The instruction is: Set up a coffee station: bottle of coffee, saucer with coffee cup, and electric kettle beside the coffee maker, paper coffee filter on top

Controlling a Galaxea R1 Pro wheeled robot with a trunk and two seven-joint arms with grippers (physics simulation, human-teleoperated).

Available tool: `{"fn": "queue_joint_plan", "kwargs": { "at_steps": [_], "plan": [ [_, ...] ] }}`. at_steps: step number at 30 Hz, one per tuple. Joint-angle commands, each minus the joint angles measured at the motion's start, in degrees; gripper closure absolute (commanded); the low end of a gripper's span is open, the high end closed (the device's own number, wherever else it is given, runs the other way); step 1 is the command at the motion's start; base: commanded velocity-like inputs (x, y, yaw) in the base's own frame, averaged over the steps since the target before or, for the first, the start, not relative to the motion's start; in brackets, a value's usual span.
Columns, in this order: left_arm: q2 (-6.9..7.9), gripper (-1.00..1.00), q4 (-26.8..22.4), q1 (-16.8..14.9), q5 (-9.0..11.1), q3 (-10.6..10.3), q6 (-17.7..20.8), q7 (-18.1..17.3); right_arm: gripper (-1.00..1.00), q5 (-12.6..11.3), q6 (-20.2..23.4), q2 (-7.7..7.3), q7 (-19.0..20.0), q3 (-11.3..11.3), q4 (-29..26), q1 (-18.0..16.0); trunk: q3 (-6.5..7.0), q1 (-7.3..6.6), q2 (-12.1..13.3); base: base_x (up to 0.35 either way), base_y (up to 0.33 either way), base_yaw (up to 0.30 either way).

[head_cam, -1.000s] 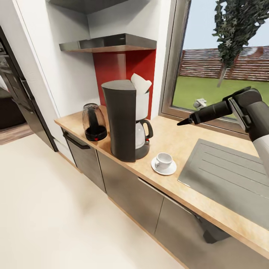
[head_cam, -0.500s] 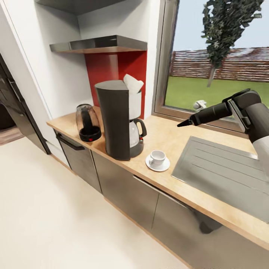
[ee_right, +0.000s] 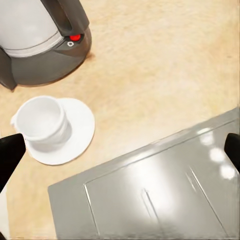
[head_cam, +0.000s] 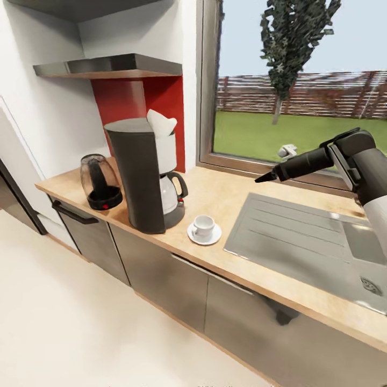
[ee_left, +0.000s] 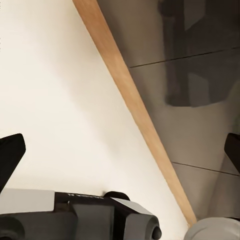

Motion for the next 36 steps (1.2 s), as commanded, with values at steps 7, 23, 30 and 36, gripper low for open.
{"fn": "queue_joint_plan", "kwargs": {
  "at_steps": [7, 23, 30, 36],
  "plan": [
    [-0.01, -1.0, 0.02, -0.04, -0.35, 0.45, 0.28, -0.22, -1.0, 0.25, 0.31, -0.04, 0.28, 0.11, -0.07, -0.07, 0.03, -0.01, -0.03, -0.198, 0.159, -0.077],
    [-0.01, -1.0, 0.02, -0.04, -0.35, 0.45, 0.27, -0.22, -1.0, 0.25, 0.31, -0.02, 0.08, 0.16, -0.04, -0.07, 0.64, -0.01, -0.03, -0.14, 0.071, -0.189],
    [-0.01, -1.0, 0.02, -0.04, -0.35, 0.45, 0.28, -0.22, -1.0, 0.25, 0.31, -0.03, 0.05, 0.17, -0.07, -0.07, 0.66, -0.01, -0.03, -0.192, 0.086, -0.015],
    [-0.01, -1.0, 0.02, -0.04, -0.35, 0.45, 0.27, -0.22, -1.0, 0.25, 0.31, -0.03, 0.06, 0.17, -0.04, -0.07, 0.66, -0.01, -0.03, -0.041, 0.022, -0.001]
  ]
}}
